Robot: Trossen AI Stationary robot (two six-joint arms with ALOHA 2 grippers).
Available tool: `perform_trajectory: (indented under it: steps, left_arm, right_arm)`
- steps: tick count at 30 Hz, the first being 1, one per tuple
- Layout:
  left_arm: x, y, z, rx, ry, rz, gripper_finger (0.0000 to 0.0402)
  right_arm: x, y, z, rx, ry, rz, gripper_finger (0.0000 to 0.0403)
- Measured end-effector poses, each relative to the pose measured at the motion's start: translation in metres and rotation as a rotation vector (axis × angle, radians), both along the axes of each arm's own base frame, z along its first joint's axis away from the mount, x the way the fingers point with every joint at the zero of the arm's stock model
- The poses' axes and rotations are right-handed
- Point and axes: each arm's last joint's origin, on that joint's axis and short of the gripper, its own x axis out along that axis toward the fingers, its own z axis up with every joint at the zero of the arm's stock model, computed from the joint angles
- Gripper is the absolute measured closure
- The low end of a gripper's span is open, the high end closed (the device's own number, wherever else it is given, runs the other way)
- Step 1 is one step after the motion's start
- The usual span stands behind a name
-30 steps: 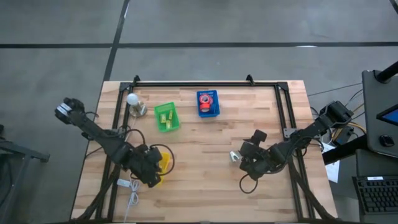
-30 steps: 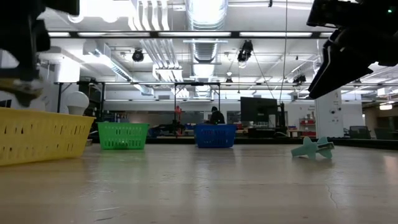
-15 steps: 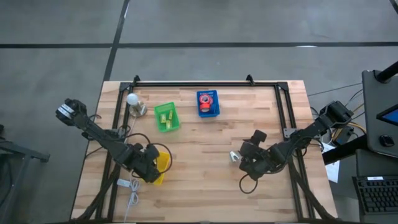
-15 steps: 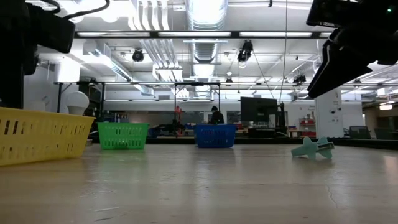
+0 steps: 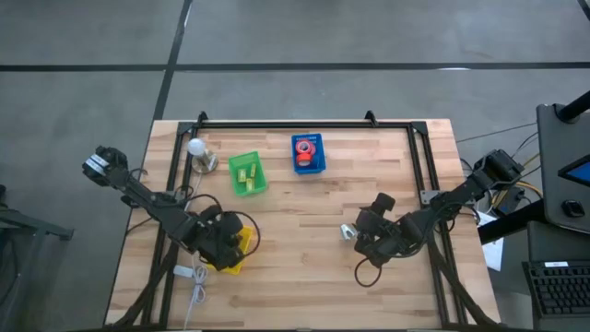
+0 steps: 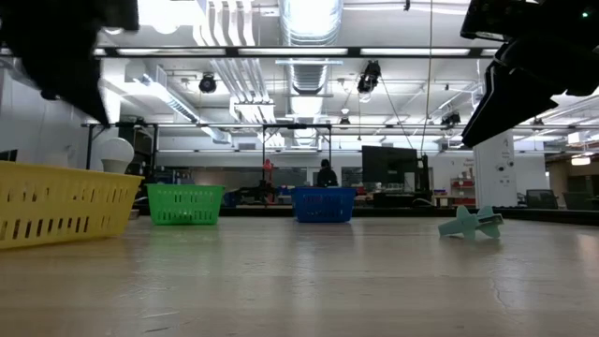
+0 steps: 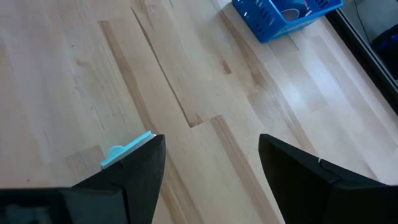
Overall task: Pick and place Stapler, Stapler remover, tape
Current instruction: Put the blue staple remover into the yellow bin
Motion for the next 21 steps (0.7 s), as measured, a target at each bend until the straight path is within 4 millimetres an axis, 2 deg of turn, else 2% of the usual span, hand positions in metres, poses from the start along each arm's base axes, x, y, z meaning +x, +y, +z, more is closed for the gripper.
perform_trajectory:
  steps: [5,10,15,21]
  left_arm:
    - [0.014,-0.002,0.031,0.216,-0.219,-0.021,0.0282]
    - [0.033,-0.003,0.048,0.449,-0.558,0.166,0.0284]
    - [0.06,0.008,0.05,0.521,-0.678,0.239,0.0285]
    - [0.094,0.03,0.04,0.47,-0.756,0.113,0.0291]
  right_arm:
    - [0.0,0.0,0.0,0.002,-0.001,-0.003,0.0148]
    - [0.0,0.0,0.0,0.003,-0.007,-0.008,0.0144]
    - [-0.001,-0.001,-0.003,0.006,-0.007,-0.019,0.015]
    - [-0.005,-0.003,-0.008,0.021,-0.016,-0.057,0.0153]
